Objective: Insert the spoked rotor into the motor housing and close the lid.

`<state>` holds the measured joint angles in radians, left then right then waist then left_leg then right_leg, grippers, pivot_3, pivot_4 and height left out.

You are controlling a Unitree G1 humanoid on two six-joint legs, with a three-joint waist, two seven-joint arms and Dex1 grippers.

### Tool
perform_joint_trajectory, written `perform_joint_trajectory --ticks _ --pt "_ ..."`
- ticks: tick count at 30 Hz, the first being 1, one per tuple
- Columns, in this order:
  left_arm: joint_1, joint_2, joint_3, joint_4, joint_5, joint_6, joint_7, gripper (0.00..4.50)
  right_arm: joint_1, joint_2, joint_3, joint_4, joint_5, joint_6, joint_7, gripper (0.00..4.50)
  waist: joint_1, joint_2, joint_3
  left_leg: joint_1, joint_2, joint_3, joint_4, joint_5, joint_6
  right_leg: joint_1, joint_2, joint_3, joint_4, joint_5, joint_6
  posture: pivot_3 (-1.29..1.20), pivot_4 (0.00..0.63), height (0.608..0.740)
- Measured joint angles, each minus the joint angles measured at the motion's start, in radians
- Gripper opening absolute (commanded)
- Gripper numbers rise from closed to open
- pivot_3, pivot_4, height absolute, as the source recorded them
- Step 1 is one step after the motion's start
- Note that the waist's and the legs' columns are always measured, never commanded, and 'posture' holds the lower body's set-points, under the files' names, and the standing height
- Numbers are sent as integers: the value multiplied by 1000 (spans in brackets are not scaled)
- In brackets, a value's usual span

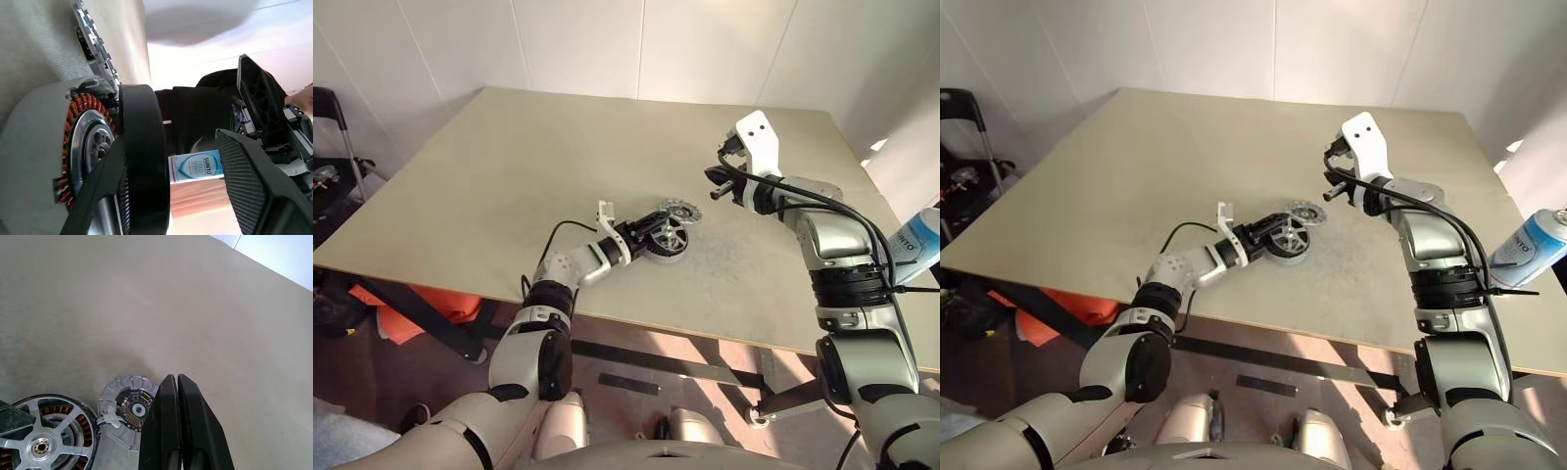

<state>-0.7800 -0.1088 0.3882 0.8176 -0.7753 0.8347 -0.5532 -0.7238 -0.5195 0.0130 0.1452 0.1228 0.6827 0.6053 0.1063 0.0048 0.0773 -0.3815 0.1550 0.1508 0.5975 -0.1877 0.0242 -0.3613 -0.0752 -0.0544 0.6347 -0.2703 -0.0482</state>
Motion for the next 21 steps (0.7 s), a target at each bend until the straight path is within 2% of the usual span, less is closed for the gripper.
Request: perform_joint_trajectory --ticks 11,21 --pt "124 61 24 -313 -60 114 98 2628 20 33 20 -23 13 4 39 0 -2 0 0 -2 0 0 0 0 0 -2 0 0 0 0 0 0 0 740" --pt "181 86 18 -418 -80 137 131 2628 91 78 73 -120 44 52 57 0 -1 0 0 -2 0 0 0 -1 -5 -1 0 0 0 0 0 0 0 740"
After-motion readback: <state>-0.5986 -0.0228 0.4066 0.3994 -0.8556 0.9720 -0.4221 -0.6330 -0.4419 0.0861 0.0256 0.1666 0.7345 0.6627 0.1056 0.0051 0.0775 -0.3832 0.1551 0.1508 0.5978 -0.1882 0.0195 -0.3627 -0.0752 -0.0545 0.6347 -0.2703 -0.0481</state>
